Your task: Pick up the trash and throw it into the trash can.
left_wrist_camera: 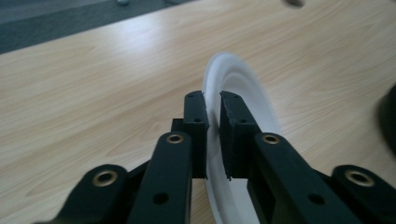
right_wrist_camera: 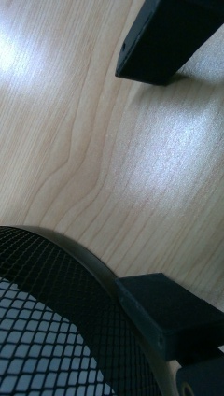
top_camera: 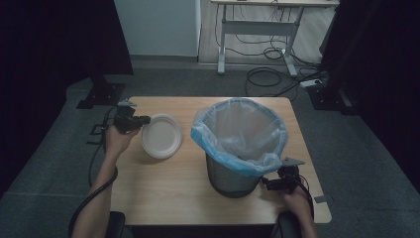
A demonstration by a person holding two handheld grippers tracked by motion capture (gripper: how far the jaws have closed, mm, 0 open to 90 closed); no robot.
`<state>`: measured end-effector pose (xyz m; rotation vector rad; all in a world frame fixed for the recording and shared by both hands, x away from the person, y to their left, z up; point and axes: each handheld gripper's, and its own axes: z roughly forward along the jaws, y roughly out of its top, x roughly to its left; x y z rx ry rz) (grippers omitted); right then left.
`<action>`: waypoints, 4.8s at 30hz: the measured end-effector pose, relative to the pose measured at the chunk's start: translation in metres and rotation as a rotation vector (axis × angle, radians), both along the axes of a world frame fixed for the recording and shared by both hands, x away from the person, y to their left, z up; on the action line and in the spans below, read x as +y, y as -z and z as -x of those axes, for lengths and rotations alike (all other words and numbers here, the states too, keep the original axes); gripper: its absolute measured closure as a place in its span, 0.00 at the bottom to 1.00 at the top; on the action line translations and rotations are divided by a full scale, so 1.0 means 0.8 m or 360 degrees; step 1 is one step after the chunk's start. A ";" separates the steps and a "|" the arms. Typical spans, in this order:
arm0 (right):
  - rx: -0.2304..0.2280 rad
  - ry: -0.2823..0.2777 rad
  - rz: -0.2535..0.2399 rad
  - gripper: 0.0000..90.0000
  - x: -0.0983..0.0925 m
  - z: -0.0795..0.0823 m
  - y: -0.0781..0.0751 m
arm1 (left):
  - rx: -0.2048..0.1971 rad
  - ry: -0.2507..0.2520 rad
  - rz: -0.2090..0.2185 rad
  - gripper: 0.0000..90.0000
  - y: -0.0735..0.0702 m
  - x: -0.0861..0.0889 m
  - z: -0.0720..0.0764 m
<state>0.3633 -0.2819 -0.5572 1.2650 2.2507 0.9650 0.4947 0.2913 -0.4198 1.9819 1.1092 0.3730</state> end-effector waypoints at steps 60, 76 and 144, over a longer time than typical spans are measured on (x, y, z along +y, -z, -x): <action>0.0004 -0.0003 -0.0001 0.02 0.001 0.001 0.000 | -0.0242 0.0580 -0.0005 1.00 -0.265 -0.150 0.070; 0.0005 -0.0004 -0.0002 0.01 0.001 0.001 0.000 | -0.0272 0.0784 0.0026 1.00 -0.292 -0.211 0.094; 0.0006 -0.0005 -0.0001 0.01 0.001 0.001 0.000 | -0.0248 0.0817 -0.0040 0.00 -0.200 -0.237 0.092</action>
